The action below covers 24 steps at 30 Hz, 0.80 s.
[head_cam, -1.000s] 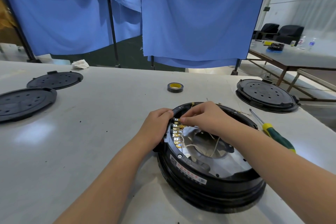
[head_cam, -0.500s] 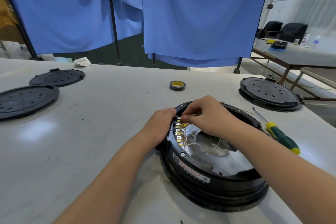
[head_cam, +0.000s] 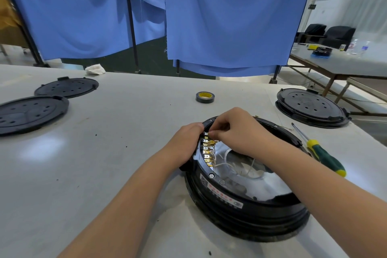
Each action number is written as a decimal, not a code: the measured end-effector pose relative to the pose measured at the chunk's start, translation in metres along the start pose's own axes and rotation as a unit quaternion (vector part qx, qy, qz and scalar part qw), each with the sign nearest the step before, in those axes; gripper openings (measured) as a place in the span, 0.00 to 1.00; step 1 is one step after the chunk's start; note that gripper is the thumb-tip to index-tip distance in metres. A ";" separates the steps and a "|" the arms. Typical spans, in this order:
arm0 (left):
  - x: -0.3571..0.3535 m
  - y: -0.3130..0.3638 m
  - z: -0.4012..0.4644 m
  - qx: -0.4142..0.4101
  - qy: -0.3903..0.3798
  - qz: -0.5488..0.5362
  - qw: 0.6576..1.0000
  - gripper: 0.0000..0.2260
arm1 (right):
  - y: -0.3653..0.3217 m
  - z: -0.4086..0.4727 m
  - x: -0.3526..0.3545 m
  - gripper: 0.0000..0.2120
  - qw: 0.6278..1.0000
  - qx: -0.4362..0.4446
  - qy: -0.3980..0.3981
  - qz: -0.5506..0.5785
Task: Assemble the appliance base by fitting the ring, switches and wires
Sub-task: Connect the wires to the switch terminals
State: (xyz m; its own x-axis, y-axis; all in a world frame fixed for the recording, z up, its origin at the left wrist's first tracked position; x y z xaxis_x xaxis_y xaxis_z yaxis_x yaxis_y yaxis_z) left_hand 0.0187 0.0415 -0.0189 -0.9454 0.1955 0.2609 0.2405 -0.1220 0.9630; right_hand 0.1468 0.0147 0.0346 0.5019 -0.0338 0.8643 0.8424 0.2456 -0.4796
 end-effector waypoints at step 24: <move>0.000 0.000 0.000 -0.005 -0.002 -0.009 1.000 0.16 | -0.001 0.000 -0.001 0.05 1.000 0.016 0.012 -0.005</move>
State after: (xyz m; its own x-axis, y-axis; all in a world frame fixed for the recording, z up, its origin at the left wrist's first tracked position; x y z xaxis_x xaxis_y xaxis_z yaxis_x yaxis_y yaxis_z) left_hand 0.0190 0.0417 -0.0185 -0.9489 0.2011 0.2431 0.2206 -0.1282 0.9669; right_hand 0.1449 0.0147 0.0340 0.4979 -0.0602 0.8652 0.8414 0.2755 -0.4650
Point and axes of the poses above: each hand's wrist, its own z-axis towards the middle knuckle, its own x-axis out of the back of the hand, y = z × x, the point moved 4 cm from there along z, towards the middle knuckle, and after that the axes turned 5 degrees about -z, right-handed, at the moved point
